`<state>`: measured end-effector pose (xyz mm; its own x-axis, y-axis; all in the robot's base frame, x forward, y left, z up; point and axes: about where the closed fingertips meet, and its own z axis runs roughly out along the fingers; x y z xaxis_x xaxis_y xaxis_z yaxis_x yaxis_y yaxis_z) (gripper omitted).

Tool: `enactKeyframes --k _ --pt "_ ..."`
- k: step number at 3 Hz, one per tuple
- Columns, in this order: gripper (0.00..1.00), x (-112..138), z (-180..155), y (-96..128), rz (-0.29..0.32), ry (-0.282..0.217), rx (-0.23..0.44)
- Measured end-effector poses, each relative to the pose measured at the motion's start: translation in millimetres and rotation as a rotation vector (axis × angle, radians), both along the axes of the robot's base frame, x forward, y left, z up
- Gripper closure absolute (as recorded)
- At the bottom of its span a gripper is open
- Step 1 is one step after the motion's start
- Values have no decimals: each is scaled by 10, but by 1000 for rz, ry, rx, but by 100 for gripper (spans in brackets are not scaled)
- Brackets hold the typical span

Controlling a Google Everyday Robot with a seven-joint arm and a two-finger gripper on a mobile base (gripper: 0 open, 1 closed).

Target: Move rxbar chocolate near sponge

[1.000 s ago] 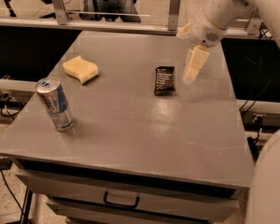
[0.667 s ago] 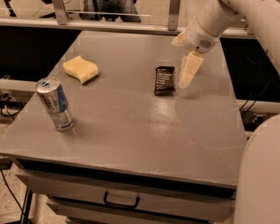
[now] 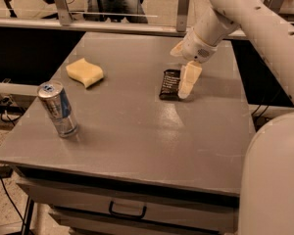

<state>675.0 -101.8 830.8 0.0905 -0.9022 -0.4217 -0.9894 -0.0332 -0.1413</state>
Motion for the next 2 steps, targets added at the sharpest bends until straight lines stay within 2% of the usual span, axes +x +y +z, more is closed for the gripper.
enactKeyframes --k 1,2 --pt "16 11 -26 20 1 1 1" --pt "39 23 -53 41 3 3 2"
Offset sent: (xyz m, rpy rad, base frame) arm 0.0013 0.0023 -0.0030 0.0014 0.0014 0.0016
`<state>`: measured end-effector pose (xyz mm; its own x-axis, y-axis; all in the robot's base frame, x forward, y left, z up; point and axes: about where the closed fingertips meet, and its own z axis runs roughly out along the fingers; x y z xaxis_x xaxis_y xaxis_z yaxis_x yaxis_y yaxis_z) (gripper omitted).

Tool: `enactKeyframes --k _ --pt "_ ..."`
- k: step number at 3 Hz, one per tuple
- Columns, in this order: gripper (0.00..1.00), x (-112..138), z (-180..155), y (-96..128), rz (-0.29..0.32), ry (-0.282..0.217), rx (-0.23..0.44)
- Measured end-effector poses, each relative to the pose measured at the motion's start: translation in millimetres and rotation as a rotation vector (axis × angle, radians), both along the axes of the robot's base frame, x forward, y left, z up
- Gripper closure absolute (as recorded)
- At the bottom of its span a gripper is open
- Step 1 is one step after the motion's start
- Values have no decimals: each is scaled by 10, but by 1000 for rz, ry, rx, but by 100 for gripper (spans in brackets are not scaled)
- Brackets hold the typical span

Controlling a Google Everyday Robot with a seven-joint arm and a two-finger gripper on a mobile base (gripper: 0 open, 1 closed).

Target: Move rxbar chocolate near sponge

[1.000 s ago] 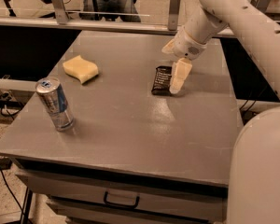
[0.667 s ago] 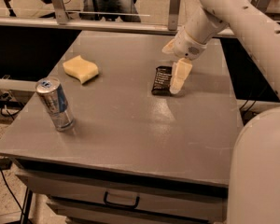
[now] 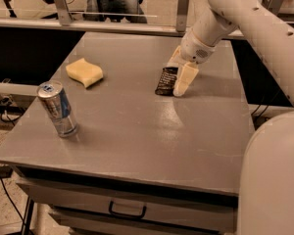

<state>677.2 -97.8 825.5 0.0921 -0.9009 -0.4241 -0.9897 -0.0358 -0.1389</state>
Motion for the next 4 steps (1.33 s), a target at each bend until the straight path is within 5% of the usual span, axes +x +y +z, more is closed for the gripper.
enactKeyframes --k 1,2,4 --pt "72 2 31 4 0 0 0" --pt "93 2 81 4 0 0 0" --pt "100 -32 207 -8 2 -25 35"
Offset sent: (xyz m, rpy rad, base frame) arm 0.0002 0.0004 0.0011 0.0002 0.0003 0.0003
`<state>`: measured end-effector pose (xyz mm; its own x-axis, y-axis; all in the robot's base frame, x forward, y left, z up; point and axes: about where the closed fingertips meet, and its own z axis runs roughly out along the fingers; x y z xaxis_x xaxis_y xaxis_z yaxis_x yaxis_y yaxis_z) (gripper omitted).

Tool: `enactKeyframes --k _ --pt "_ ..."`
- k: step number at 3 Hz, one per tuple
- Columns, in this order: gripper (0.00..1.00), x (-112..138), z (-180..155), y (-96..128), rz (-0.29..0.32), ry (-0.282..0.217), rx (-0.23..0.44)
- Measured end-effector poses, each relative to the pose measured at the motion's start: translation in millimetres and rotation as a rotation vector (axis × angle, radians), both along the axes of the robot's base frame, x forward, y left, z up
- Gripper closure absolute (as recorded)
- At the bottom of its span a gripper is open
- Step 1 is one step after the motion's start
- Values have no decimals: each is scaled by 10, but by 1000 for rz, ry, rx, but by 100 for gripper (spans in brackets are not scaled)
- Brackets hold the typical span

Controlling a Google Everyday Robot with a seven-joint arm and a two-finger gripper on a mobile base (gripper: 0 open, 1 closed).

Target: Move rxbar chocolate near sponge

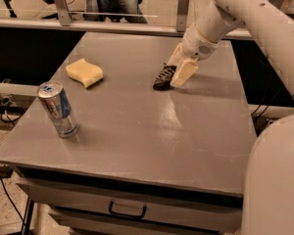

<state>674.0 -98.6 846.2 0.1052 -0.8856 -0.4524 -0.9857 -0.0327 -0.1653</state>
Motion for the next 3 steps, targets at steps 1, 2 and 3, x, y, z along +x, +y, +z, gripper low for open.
enactKeyframes --k 1,2,3 --pt "100 -79 215 -43 0 -46 42" --pt "100 -151 367 -69 0 -78 63" --pt "88 -186 425 -80 4 -88 54"
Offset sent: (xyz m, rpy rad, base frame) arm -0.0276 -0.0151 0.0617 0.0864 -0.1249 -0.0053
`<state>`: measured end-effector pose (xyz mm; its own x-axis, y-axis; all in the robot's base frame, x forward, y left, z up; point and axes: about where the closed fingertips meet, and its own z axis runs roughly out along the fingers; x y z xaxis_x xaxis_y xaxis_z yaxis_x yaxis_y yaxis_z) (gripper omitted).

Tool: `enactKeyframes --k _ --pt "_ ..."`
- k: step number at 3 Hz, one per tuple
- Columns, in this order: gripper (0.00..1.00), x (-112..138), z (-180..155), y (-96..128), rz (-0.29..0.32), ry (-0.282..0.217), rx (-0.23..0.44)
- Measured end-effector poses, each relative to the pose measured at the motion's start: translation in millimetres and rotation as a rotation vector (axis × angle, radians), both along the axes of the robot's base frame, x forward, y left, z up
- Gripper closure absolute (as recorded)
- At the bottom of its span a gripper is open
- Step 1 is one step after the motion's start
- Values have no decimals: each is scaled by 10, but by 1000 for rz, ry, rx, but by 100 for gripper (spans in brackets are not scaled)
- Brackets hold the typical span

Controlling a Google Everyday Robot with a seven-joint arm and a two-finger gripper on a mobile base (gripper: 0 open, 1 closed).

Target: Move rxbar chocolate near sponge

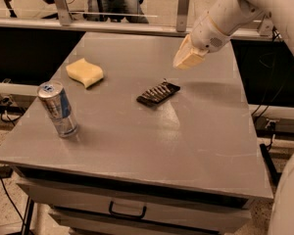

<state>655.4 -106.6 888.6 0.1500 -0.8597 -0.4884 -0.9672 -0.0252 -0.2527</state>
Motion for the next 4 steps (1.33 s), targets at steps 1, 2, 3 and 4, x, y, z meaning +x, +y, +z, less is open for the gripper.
enactKeyframes --k 1,2,3,4 --pt "56 -19 -79 54 60 9 -49" --pt "25 -22 -233 172 158 30 -107" --pt "0 2 -357 223 226 22 -169" --pt "0 15 -405 276 281 25 -205"
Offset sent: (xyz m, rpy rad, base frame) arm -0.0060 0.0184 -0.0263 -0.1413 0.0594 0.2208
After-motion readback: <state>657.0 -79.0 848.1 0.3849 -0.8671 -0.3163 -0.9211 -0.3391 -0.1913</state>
